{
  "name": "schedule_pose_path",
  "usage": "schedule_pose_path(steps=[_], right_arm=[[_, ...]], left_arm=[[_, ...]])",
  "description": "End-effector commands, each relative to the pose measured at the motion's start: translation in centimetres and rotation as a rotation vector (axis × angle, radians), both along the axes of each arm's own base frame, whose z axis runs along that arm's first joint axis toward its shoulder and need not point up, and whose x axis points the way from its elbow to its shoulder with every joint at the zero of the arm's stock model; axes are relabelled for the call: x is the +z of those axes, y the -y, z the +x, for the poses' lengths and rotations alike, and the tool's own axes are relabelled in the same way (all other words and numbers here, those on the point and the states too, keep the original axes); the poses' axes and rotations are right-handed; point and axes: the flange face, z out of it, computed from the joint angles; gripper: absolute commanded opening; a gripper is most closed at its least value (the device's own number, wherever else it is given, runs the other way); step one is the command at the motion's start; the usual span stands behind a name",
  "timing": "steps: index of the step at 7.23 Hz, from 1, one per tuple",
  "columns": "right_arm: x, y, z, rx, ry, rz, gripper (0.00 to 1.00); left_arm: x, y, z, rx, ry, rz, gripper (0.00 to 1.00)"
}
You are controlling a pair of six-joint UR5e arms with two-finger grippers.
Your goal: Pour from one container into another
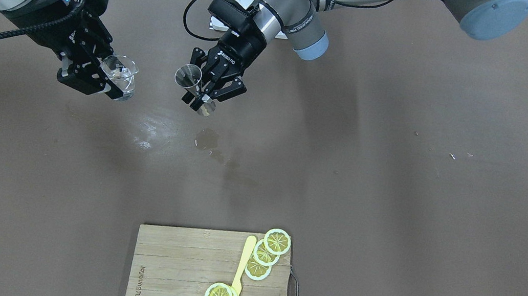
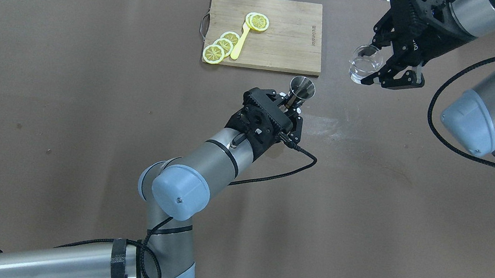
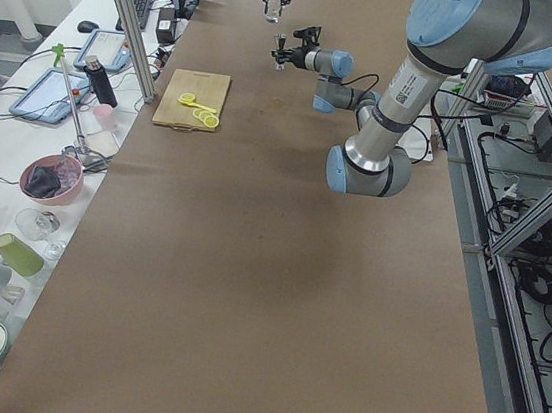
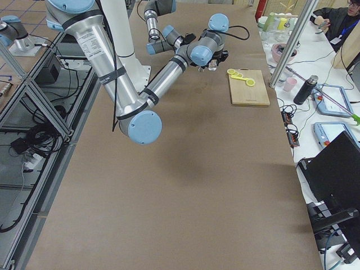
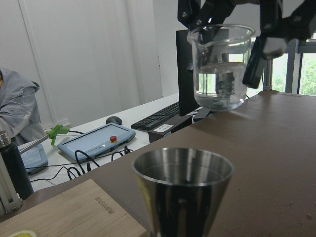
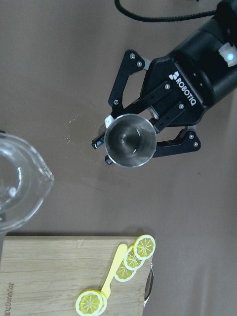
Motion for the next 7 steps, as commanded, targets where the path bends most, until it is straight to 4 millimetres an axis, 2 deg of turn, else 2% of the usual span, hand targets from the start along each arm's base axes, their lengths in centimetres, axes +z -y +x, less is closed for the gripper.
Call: schedule_pose_path(steps=[1,3,7], right_arm=[[-0.7,-0.4,-2.1,-0.013,-0.104,-0.038,0.00],[-1.6,0.0,-2.5,-0.018,-0.160,-0.055,0.00],[-4.9,0.3,-3.0,-0.026,-0.239,-0.101,0.00]], left_arm=[[-0.1,-0.1,-0.1,0.001,-0.004,0.001,0.00],[0.0,-0.1,0.0,0.001,-0.001,0.000,0.00],[0.0,-0.1,0.0,0.001,-0.001,0.000,0.00]])
